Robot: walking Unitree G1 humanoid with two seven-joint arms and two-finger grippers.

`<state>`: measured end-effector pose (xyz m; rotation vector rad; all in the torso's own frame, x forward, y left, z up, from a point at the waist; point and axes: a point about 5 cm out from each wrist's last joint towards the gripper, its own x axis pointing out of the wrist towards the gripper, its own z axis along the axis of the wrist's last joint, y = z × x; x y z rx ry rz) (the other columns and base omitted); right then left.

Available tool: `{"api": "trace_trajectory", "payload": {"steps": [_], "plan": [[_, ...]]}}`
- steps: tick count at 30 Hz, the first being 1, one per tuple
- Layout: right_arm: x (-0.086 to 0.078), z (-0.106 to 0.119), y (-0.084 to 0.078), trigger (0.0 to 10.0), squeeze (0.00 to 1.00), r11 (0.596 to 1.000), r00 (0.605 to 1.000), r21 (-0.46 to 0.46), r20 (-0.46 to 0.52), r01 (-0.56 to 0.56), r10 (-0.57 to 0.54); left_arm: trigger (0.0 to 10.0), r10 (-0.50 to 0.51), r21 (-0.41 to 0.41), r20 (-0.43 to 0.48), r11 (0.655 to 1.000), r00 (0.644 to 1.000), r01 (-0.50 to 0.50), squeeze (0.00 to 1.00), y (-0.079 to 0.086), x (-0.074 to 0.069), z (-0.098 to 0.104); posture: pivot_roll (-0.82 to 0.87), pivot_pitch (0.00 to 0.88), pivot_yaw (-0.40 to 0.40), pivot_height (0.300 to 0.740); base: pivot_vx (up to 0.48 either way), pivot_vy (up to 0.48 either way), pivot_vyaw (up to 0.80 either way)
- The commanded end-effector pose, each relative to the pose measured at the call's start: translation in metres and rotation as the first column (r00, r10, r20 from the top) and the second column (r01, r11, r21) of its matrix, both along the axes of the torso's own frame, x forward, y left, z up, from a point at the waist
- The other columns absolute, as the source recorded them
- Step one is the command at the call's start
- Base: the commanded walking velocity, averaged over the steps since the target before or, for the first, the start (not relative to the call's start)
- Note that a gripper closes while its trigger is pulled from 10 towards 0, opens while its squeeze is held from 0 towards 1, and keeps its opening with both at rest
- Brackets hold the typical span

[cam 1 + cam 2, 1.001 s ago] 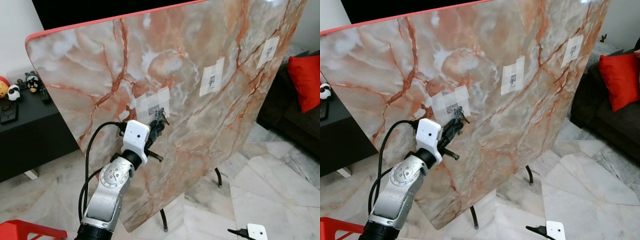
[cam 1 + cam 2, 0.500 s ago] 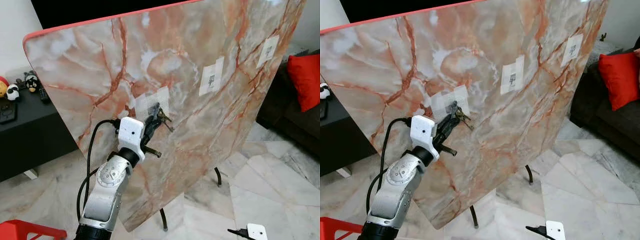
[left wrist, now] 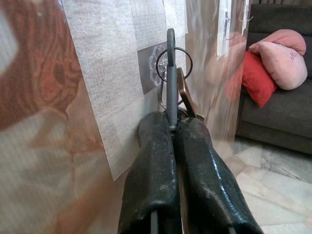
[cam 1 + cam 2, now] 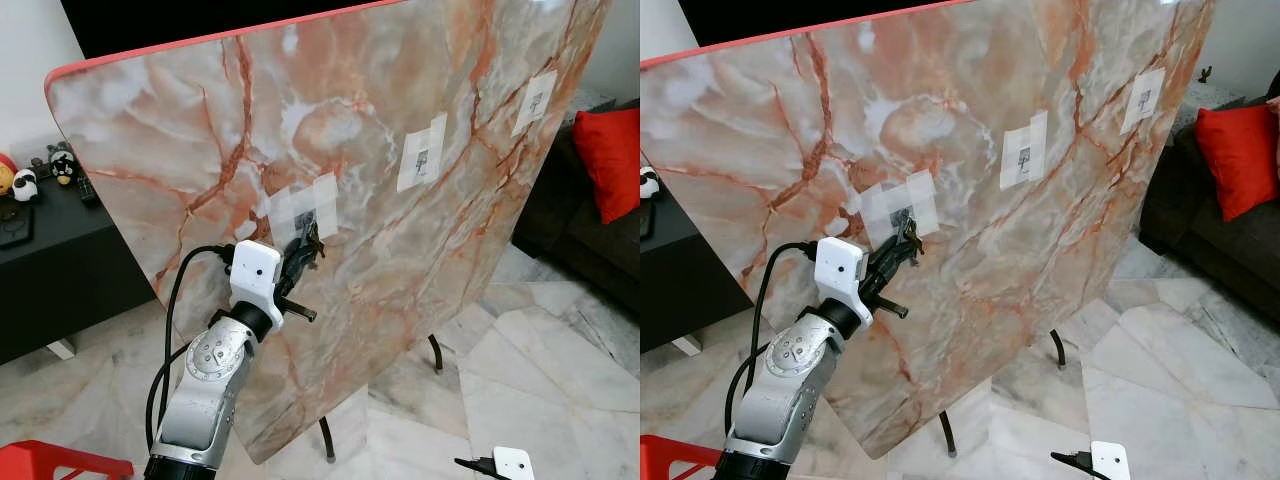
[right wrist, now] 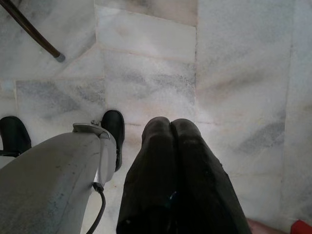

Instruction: Hang keys on a hook

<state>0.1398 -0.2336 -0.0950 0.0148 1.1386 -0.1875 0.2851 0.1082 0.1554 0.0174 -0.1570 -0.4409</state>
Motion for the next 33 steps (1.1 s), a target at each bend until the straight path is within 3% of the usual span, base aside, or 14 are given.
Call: {"api": "trace_trajectory", "payload": {"steps": [1,8,33], "plan": [[0.001,0.001,-0.001,10.0,0.0,1.0,1.0,-0.002,0.0,-0.005,0.005,10.0,0.046,0.021,-0.016,0.999,0.999,-0.046,0.0,0.01,0.001,-0.002,0.0,0.0,-0.03,0.74,0.0,0.0,0.0],[0.002,0.001,-0.001,10.0,0.0,1.0,1.0,-0.004,-0.003,-0.009,0.009,10.0,0.075,0.053,-0.035,0.996,0.997,-0.073,0.0,0.014,0.002,-0.006,0.0,0.0,-0.032,0.74,0.0,0.0,0.0],[0.001,0.001,-0.001,10.0,0.0,1.0,1.0,-0.005,-0.007,-0.014,0.014,10.0,0.143,0.01,-0.102,0.99,0.984,-0.143,0.0,0.026,0.001,-0.019,0.0,0.0,-0.032,0.74,0.0,0.0,0.0]]}}
